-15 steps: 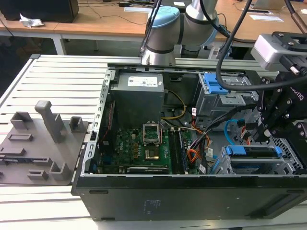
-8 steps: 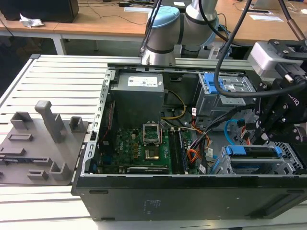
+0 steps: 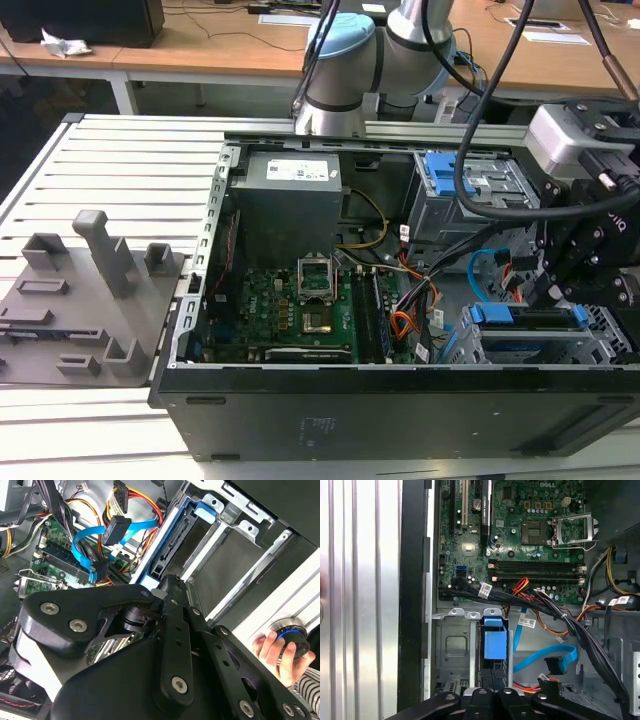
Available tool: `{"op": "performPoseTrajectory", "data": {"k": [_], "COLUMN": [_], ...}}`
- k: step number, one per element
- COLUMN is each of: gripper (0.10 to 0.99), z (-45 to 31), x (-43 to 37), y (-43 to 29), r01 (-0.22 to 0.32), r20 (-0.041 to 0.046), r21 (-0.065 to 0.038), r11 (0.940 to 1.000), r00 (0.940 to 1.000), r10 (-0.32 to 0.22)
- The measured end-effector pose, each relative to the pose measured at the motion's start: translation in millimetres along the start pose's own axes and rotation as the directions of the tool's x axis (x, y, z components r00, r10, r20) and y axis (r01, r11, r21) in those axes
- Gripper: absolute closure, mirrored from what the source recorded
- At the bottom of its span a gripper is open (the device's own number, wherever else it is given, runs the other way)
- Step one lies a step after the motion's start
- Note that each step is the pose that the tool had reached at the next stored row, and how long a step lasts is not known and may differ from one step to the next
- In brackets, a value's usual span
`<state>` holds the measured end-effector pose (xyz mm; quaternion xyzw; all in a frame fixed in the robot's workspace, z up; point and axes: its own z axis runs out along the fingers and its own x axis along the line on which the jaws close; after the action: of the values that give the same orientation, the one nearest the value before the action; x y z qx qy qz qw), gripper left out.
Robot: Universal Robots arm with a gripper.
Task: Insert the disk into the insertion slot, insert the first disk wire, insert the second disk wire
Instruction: 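Insert the disk into the insertion slot, then insert the first disk wire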
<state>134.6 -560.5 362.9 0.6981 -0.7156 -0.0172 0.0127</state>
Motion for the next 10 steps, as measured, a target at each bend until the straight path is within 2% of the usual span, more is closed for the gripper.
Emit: {"op": "performPoseTrajectory", "data": {"k": [10], "gripper": [0.98], "z": [0.6], "x": [0.0], "y": [-0.2], "r01": [0.0], "r20": [0.0004], "r21": [0.0], "r11": [1.0], "r00": [1.0], "r10": [0.0]}}
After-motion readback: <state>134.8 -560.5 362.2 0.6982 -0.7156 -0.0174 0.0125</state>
